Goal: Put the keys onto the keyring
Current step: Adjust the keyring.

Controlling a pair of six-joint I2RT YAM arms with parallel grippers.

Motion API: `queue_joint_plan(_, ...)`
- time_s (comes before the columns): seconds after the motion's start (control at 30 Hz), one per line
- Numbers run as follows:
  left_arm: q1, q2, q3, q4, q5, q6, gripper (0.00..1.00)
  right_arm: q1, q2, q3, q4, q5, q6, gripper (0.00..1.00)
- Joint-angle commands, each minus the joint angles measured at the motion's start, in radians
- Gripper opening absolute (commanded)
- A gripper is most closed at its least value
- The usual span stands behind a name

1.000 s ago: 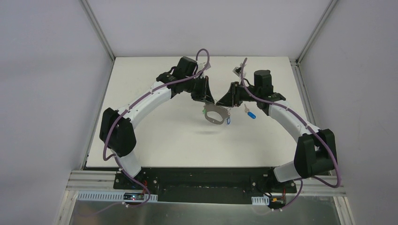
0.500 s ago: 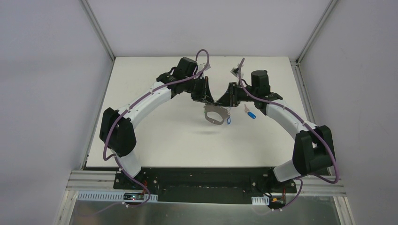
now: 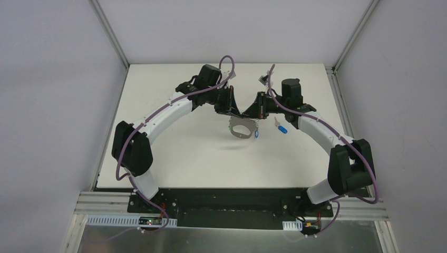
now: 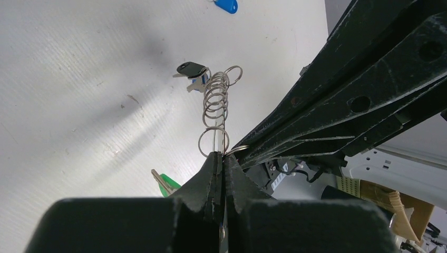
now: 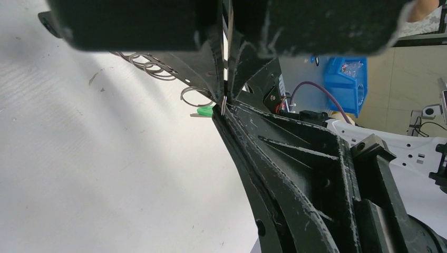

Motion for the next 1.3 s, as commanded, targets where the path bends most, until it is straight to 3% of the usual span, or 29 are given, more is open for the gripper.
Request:
queue_joint_plan(0.0, 0.005, -0.053, -0.010, 0.047, 0.007, -0.011, 0.00, 0.002, -0.009, 0.022, 0.038, -0.011, -0.011, 0.00)
queue_joint_plan(0.2, 0.008, -0.077, -0.027, 0.101, 0.079, 0.108, 0.00, 0.000, -0.017, 0.056, -0.067, 0.006, -0.147, 0.00)
queue_joint_plan(0.5, 0.014, -0.176, -0.066, 0.099, 0.155, 0.505, 0.32, 0.004, -0.043, 0.080, -0.227, -0.060, -0.358, 0.00)
queue_joint_plan(0.67, 0.020, -0.180, -0.083, 0.113, 0.245, 0.673, 0.43, 0.017, -0.058, 0.076, -0.253, -0.131, -0.393, 0.00)
queue_joint_plan(0.87, 0.018, -0.114, -0.004, 0.025, 0.294, 0.872, 0.43, 0.046, -0.073, 0.087, -0.313, -0.180, -0.458, 0.00)
queue_joint_plan(1.27, 0.001, -0.105, -0.113, 0.140, 0.416, 0.835, 0.36, 0.055, -0.103, 0.053, -0.310, -0.199, -0.466, 0.00)
